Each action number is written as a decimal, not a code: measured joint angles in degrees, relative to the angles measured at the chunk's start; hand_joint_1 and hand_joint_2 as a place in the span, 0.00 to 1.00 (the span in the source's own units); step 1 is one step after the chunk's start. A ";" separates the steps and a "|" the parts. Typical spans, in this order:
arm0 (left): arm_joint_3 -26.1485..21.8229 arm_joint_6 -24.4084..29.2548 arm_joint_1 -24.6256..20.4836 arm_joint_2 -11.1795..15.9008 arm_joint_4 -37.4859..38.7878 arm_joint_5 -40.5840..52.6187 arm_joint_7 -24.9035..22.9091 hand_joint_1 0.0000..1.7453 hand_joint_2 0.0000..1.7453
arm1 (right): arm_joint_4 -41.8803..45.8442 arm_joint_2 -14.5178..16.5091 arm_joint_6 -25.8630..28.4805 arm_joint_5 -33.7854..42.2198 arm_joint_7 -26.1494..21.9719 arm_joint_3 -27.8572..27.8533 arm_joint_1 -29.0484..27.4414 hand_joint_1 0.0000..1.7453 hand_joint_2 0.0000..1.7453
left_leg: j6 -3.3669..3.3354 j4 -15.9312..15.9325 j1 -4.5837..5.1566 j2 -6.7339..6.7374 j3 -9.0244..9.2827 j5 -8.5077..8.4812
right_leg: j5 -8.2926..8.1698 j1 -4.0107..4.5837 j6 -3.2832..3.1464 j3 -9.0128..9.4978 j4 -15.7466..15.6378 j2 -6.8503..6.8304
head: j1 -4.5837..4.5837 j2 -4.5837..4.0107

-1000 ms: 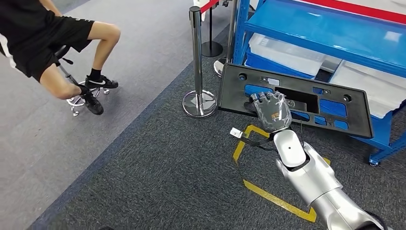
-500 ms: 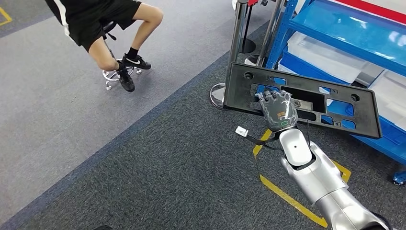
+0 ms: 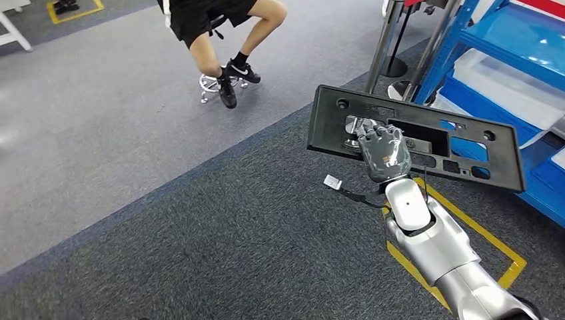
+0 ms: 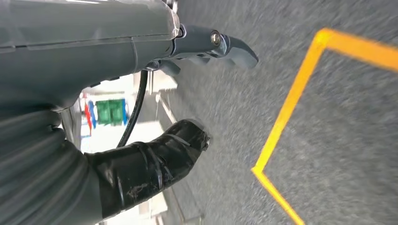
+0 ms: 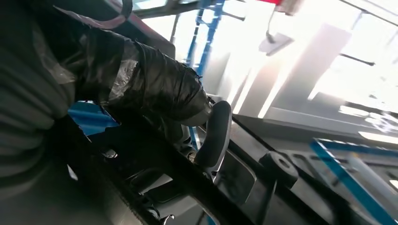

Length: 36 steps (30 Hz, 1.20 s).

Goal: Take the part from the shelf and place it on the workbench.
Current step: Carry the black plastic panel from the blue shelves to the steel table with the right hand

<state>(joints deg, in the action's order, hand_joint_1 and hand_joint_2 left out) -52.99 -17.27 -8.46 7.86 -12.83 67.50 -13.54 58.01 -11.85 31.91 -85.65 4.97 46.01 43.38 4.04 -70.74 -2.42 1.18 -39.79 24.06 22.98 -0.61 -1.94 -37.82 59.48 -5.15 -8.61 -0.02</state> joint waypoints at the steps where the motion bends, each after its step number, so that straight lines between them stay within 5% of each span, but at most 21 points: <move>1: -0.01 -0.02 0.00 0.20 -0.01 -0.14 0.15 0.00 1.00 | 0.02 0.35 0.02 -0.03 0.05 0.07 -0.01 1.00 1.00 | 0.14 4.00 0.19 1.23 3.51 0.83 | -0.32 0.00 0.40 -0.79 0.40 -0.77 | -0.01 0.00; 3: -0.10 -0.08 0.05 0.58 0.01 -0.53 0.52 0.00 1.00 | -0.04 0.67 0.04 -0.04 0.13 0.11 0.11 1.00 1.00 | -1.04 10.24 0.90 2.64 7.61 3.55 | -0.82 0.07 1.33 -1.46 0.88 -2.35 | 0.08 0.00; 5: -0.38 -0.18 0.57 0.99 0.04 -0.92 0.97 0.00 1.00 | -0.15 0.97 0.07 -0.06 0.18 0.17 0.17 1.00 1.00 | -3.05 11.97 1.54 1.64 7.65 3.82 | -1.51 -0.09 2.31 -1.39 0.59 -3.87 | 0.14 0.00; 7: -0.78 -0.28 1.28 1.32 0.08 -1.10 1.26 0.00 1.00 | -0.27 1.29 0.07 -0.08 0.18 0.28 0.05 1.00 1.00 | -4.39 12.33 1.65 0.46 7.22 2.83 | -0.64 -0.58 3.11 -1.66 1.55 -2.10 | 0.13 0.00; 9: -1.04 -0.33 1.56 1.50 0.11 -1.08 1.30 0.00 1.00 | -0.39 1.44 0.00 -0.11 0.14 0.43 -0.13 1.00 1.00 | -5.41 12.51 1.64 -0.60 6.45 1.75 | 3.62 -0.74 3.38 -3.60 6.85 2.28 | 0.13 0.00; 11: -1.22 -0.31 1.53 1.52 0.11 -1.02 1.23 0.00 1.00 | -0.50 1.45 -0.06 -0.14 0.08 0.52 -0.32 1.00 1.00 | -6.02 12.46 2.00 -1.95 5.25 0.79 | 8.11 -0.38 3.07 -6.14 14.28 4.62 | 0.13 0.00; 13: -1.36 -0.24 1.64 1.48 0.12 -1.03 1.08 0.00 1.00 | -0.66 1.41 -0.02 -0.14 -0.02 0.55 -0.57 1.00 1.00 | -6.29 12.41 2.51 -3.70 4.28 -0.03 | 8.79 0.23 2.27 -5.82 16.28 5.18 | 0.13 0.00; 15: -1.42 -0.16 1.81 1.44 0.14 -1.03 0.92 0.00 1.00 | -0.78 1.41 0.06 -0.14 -0.09 0.57 -0.67 1.00 1.00 | -6.35 12.38 2.92 -5.49 3.73 -0.69 | 5.99 1.02 0.96 -1.30 10.06 6.20 | 0.13 0.00; 17: -1.45 -0.20 1.87 1.32 0.20 -1.03 0.92 0.00 1.00 | -0.83 1.41 0.08 -0.14 -0.10 0.57 -0.51 1.00 1.00 | -6.17 12.31 3.07 -6.92 3.22 -1.23 | 4.03 1.45 -0.47 3.01 2.88 8.59 | 0.13 0.00; 19: -1.49 -0.26 1.98 1.26 0.24 -1.01 0.98 0.00 1.00 | -0.85 1.42 0.05 -0.14 -0.12 0.57 -0.37 1.00 1.00 | -5.68 12.30 2.79 -8.14 2.66 -1.76 | 3.84 1.69 -1.12 4.16 0.31 9.34 | 0.14 0.00; 21: -1.50 -0.32 2.26 1.33 0.28 -0.99 1.08 0.00 1.00 | -0.84 1.54 0.06 -0.15 -0.14 0.57 -0.34 1.00 1.00 | -5.14 12.37 2.69 -8.85 2.34 -2.12 | 3.31 1.61 -1.16 4.49 -0.61 7.68 | 0.15 0.00; 23: -1.50 -0.40 2.38 1.32 0.34 -0.98 1.19 0.00 1.00 | -0.84 1.71 0.06 -0.15 -0.13 0.57 -0.28 1.00 1.00 | -4.65 10.34 2.88 -6.57 1.26 -0.69 | 2.61 1.13 -1.34 5.09 -1.86 6.06 | 0.15 0.00; 25: -1.50 -0.40 2.21 1.30 0.37 -0.96 1.22 0.00 1.00 | -0.86 1.77 0.02 -0.16 -0.13 0.57 -0.27 1.00 1.00 | -3.89 4.19 2.46 -3.22 -1.54 2.86 | 2.28 0.90 -1.47 5.32 -2.43 4.52 | 0.16 0.00; 27: -1.50 -0.40 2.13 1.26 0.38 -0.97 1.27 0.00 1.00 | -0.87 1.78 -0.04 -0.16 -0.14 0.57 -0.34 1.00 1.00 | -2.91 -1.73 1.55 -1.94 -4.08 5.24 | 2.28 0.68 -1.32 5.16 -2.35 2.95 | 0.16 0.00; 28: -1.50 -0.42 2.14 1.24 0.38 -0.98 1.30 0.00 1.00 | -0.87 1.78 -0.08 -0.16 -0.15 0.58 -0.38 1.00 1.00 | -2.43 -2.28 1.10 -1.63 -4.12 5.10 | 2.34 0.51 -1.11 5.04 -2.23 2.17 | 0.15 0.00; 31: -1.50 -0.43 2.13 1.19 0.39 -0.98 1.35 0.00 1.00 | -0.83 1.76 -0.29 -0.15 -0.15 0.58 -0.33 1.00 1.00 | -1.22 6.52 0.24 0.51 1.36 1.28 | 2.97 -0.06 0.17 4.76 -1.23 -0.16 | 0.14 0.00; 32: -1.51 -0.42 2.10 1.20 0.39 -0.98 1.42 0.00 1.00 | -0.81 1.72 -0.38 -0.15 -0.14 0.56 -0.26 1.00 1.00 | -1.30 9.55 0.27 1.30 3.07 0.42 | 3.31 -0.10 0.72 4.66 -0.74 -0.84 | 0.15 0.00; 34: -1.52 -0.38 2.19 1.19 0.40 -0.97 1.57 0.00 1.00 | -0.78 1.60 -0.51 -0.16 -0.14 0.51 -0.16 1.00 1.00 | -2.18 11.65 0.69 1.65 4.01 0.29 | 3.66 0.10 1.68 4.58 -0.25 -1.91 | 0.14 0.00; 36: -1.53 -0.31 2.47 1.23 0.42 -0.93 1.71 0.00 1.00 | -0.60 1.50 -0.67 -0.15 -0.15 0.50 -0.18 1.00 1.00 | -3.33 11.69 0.75 0.22 3.71 -0.01 | 3.79 -0.09 2.35 4.72 -0.28 -2.57 | 0.14 0.00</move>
<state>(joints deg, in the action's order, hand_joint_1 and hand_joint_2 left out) -54.52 -17.57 -5.99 9.09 -12.41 66.57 -11.82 57.41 -10.35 31.24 -85.81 4.82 46.51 43.20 0.71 -59.05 -1.67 1.40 -36.08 24.05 26.77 -0.71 0.42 -33.10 59.20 -7.73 -8.47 -0.02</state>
